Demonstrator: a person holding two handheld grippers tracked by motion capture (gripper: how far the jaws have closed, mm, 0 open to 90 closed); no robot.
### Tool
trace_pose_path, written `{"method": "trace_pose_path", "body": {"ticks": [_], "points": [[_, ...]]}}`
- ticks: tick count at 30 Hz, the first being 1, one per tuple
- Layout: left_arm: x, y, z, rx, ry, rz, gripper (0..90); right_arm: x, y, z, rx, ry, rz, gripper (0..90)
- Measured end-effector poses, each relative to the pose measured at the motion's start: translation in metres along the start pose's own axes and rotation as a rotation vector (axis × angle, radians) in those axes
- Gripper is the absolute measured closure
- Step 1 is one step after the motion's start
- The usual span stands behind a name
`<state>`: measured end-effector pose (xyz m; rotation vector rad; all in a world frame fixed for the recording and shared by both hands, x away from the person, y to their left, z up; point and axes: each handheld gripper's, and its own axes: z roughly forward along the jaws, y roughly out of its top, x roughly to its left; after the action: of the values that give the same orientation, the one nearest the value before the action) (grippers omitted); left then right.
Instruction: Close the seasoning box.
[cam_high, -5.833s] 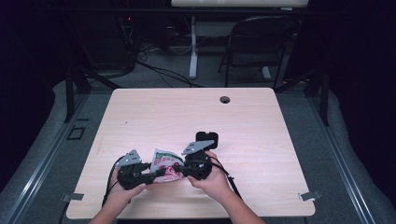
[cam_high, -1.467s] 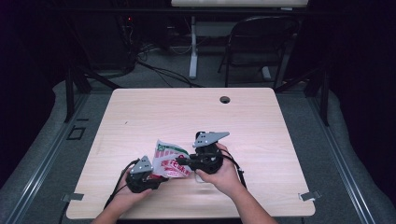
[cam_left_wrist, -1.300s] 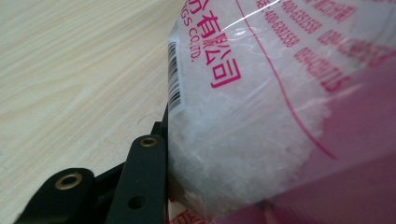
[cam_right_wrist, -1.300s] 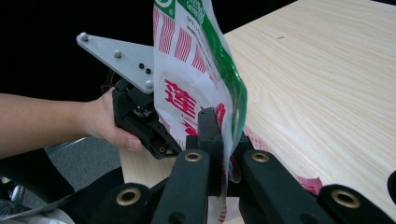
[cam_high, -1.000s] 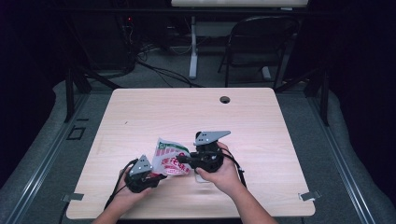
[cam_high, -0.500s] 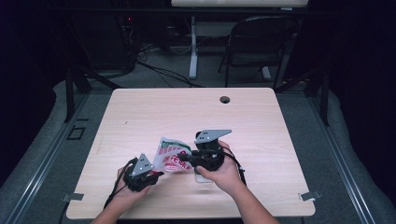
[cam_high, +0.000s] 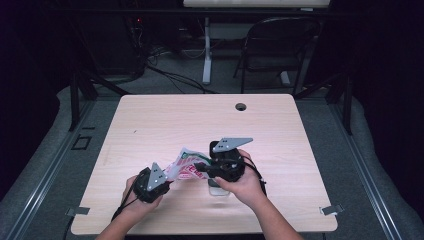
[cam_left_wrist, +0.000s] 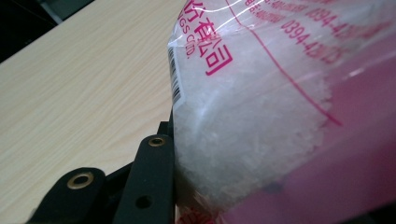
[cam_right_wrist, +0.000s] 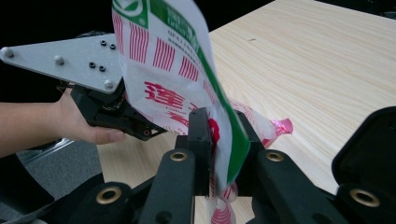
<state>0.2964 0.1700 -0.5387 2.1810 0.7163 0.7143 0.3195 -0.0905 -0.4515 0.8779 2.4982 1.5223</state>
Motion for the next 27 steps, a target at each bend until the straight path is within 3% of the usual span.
{"method": "trace_pose_path", "body": {"ticks": [9, 14, 27], "points": [[0.001, 0.002, 0.000, 0.009, 0.058, 0.030, 71.1, -0.003, 0.001, -0.007, 0.002, -0.021, 0.009, 82.5], [-0.002, 0.009, 0.000, 0.014, 0.130, 0.085, 71.2, -0.004, 0.000, -0.010, 0.023, -0.033, -0.002, 87.8], [-0.008, 0.021, 0.004, 0.016, 0.241, 0.185, 71.5, -0.011, -0.005, -0.016, 0.009, -0.072, -0.029, 89.9]]}}
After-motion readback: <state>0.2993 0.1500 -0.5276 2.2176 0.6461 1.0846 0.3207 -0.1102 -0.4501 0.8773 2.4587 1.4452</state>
